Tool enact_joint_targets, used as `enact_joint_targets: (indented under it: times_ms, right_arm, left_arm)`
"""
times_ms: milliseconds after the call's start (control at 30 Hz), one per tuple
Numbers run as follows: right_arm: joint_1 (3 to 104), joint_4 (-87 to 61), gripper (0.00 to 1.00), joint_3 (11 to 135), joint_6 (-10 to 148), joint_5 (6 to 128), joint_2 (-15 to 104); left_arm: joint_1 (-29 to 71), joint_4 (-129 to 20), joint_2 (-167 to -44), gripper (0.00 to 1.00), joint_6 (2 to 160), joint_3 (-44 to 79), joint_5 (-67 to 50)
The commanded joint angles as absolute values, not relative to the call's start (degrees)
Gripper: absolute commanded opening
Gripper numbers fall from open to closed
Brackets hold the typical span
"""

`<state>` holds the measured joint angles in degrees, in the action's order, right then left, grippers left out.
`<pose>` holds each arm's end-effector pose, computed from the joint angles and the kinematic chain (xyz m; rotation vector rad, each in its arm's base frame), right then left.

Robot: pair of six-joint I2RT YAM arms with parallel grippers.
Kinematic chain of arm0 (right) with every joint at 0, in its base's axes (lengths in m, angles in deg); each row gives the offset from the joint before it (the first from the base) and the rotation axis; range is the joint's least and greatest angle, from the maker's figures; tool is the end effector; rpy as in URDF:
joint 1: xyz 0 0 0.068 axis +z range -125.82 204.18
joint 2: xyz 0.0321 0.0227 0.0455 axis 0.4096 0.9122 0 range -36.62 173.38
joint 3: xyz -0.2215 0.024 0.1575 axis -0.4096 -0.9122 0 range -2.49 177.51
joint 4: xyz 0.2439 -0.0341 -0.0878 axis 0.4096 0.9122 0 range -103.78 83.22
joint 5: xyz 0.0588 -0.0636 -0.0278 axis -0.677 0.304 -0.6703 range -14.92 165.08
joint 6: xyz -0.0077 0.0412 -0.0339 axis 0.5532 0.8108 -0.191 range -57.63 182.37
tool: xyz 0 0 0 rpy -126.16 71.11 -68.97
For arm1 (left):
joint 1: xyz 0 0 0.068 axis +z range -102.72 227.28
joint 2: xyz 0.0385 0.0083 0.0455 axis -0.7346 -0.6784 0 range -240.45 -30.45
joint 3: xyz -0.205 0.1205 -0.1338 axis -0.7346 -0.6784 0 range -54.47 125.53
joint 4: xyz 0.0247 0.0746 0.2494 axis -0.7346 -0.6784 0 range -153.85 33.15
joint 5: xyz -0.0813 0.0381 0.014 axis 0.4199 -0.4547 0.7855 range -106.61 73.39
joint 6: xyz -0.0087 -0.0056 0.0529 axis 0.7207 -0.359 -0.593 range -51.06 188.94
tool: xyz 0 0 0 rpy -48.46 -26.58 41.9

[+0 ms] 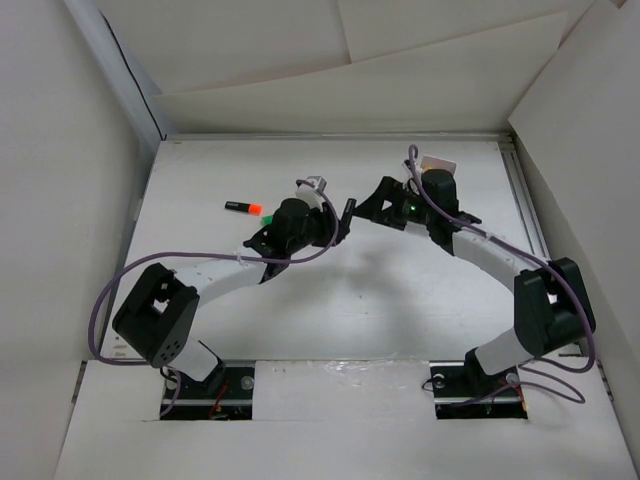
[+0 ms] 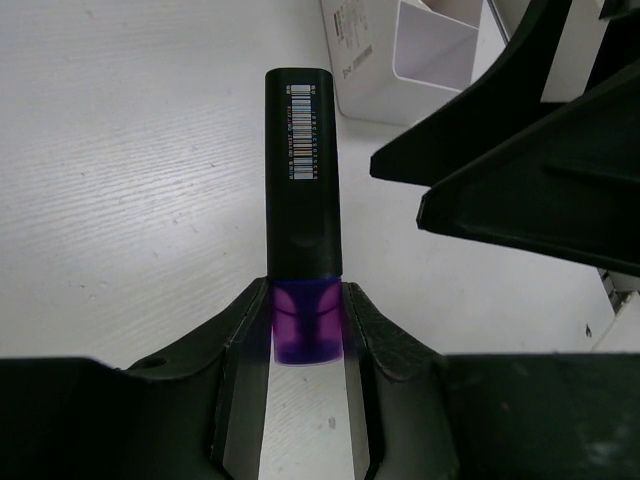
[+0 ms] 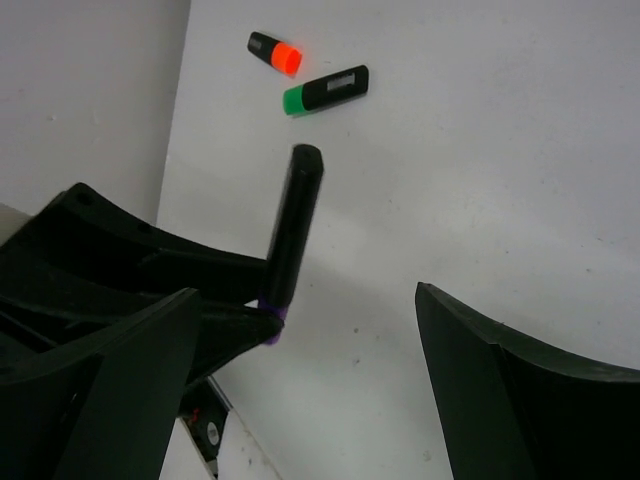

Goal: Sort the stationery into containers
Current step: Pick up the stationery from the center of the board.

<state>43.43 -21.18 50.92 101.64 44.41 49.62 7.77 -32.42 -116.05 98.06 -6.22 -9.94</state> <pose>0.3109 0.1277 0.2496 0.0067 2.1536 1.1629 0.2578 -0.2180 0.2513 0.2596 1.8825 -0.9439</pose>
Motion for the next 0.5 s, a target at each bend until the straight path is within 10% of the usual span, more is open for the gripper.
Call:
enact_joint_targets:
  times_ms: [0, 467]
  right_arm:
    - [44.22, -26.26, 0.93, 54.54, 102.36, 44.32, 50.39]
    - [45.28, -27.93, 0.38, 57.53, 104.21, 45.03, 55.75]
  left_arm:
    - [7.90, -28.63, -113.24, 0.06, 97.42, -7.01, -6.33]
    - [4.74, -28.99, -111.48, 0.07, 95.13, -6.57, -5.27]
